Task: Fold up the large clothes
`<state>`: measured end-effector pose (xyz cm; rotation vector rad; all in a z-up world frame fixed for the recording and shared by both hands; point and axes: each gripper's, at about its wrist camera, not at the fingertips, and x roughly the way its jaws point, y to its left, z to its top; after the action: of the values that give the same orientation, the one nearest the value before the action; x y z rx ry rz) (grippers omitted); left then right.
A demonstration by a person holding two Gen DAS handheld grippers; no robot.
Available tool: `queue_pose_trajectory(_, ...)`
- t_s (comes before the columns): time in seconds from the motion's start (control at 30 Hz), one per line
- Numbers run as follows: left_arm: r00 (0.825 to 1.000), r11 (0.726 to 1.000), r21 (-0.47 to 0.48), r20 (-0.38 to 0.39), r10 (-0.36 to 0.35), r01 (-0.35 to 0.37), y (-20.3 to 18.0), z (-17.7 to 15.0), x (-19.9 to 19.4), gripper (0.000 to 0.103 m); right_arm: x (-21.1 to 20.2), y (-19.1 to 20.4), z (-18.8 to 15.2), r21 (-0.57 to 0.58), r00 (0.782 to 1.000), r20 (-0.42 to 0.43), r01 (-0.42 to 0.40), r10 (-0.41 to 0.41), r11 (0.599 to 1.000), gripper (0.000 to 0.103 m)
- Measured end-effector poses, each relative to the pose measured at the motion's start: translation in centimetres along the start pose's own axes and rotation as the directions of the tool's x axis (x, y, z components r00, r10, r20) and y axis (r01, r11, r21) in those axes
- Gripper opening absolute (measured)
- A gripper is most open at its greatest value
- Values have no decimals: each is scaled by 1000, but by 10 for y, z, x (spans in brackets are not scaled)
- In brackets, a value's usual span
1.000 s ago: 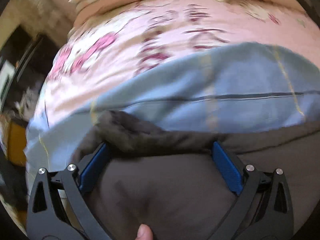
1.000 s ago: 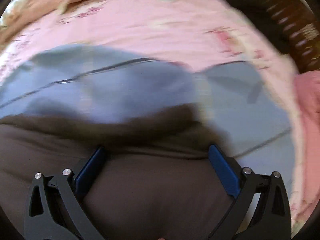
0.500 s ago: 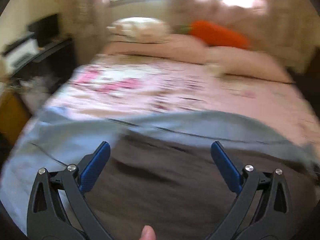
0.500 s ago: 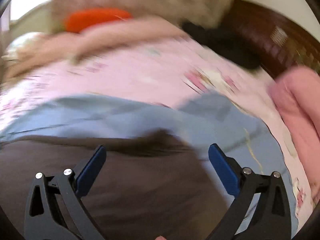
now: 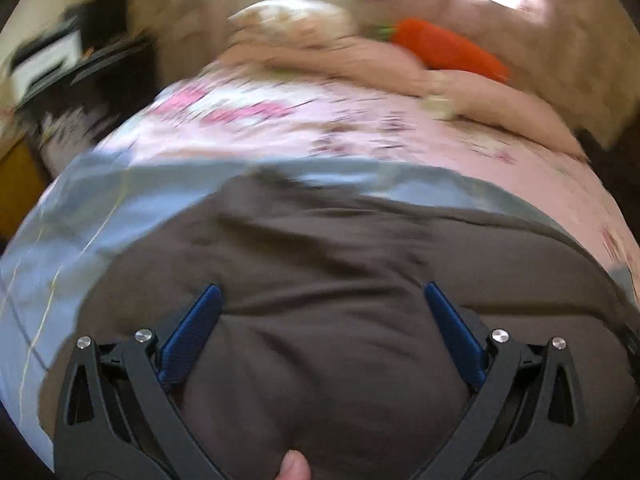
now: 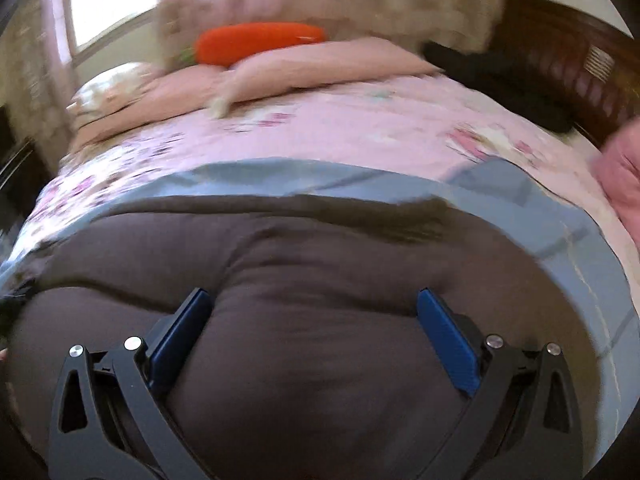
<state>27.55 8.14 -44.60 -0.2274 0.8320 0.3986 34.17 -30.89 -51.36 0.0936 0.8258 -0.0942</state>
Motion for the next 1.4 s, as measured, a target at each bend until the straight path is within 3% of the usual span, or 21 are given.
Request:
queue_pose_trajectory(0.07,987,987,22,20,159,-160,28,6,11,101,7,-31,-3,26,990,-16,140,-140,990,102)
queue_pose_trajectory(0.1,979,979,24,8,204,-205,47,8,18,101,13,-55,-7,92,987,-51,157,-153,983,102)
queue_pose_trajectory(0.2,966,963,-86,-75,249,-255,107,13,22,101,19,-105,-17,253,981,-143,161,-128,954,102)
queue_pose_trajectory(0.27,968,961,-116,-62,244,-250,134,10,9,101,7,-112,-15,199,967,-129,244,-222,949,102)
queue_pose_trajectory(0.33,910,908,-53,-35,413,-415,141,6,-5,101,-17,-113,-15,80,927,-78,373,-367,925,102)
queue_pose_trajectory(0.37,909,907,-56,-12,417,-417,150,1,-16,101,-24,-115,-16,51,913,-65,405,-402,913,102)
queue_pose_trajectory(0.43,918,911,-114,-25,396,-397,168,-9,-37,101,-55,-111,-23,-19,846,-15,532,-533,846,102)
queue_pose_trajectory(0.5,921,910,-143,-23,390,-389,173,-19,-62,101,-88,-100,-32,-61,820,58,572,-569,818,102)
queue_pose_trajectory(0.57,908,896,-157,-2,419,-414,175,-24,-91,101,-128,-85,-42,-60,808,140,583,-572,810,102)
queue_pose_trajectory(0.6,919,907,-169,11,394,-387,174,-28,-109,101,-154,-73,-49,-42,805,187,579,-563,814,102)
queue_pose_trajectory(0.67,959,941,-205,34,282,-269,172,-31,-152,101,-198,-52,-58,-20,817,209,552,-537,833,102)
queue_pose_trajectory(0.7,965,947,-209,43,258,-244,168,-32,-170,101,-212,-46,-59,-16,821,208,546,-531,838,102)
queue_pose_trajectory(0.73,968,953,-199,48,245,-231,163,-30,-191,101,-232,-37,-59,-20,833,196,531,-517,847,102)
queue_pose_trajectory(0.8,965,956,-162,56,256,-245,153,-29,-230,101,-266,-28,-54,-18,878,159,460,-452,888,102)
queue_pose_trajectory(0.87,965,964,-105,79,252,-243,138,-18,-275,101,-307,-21,-45,14,934,86,347,-347,938,102)
queue_pose_trajectory(0.93,974,978,-57,95,207,-202,128,-7,-321,101,-345,-12,-37,33,966,17,258,-258,966,102)
queue_pose_trajectory(1.0,984,988,-22,84,155,-154,118,8,-376,101,-389,1,-25,27,982,-30,185,-184,982,102)
queue_pose_trajectory(1.1,991,994,30,85,100,-103,106,27,-447,101,-459,20,-6,-60,995,-33,91,-93,994,102)
queue_pose_trajectory(1.23,992,998,56,121,20,-27,96,44,-538,101,-561,36,18,-158,994,59,100,-91,982,102)
queue_pose_trajectory(1.3,989,998,64,144,-14,4,90,49,-582,101,-596,33,29,-155,993,69,103,-93,983,102)
queue_pose_trajectory(1.4,985,995,89,163,-49,35,82,50,-624,101,-634,20,37,-92,998,47,33,-28,995,102)
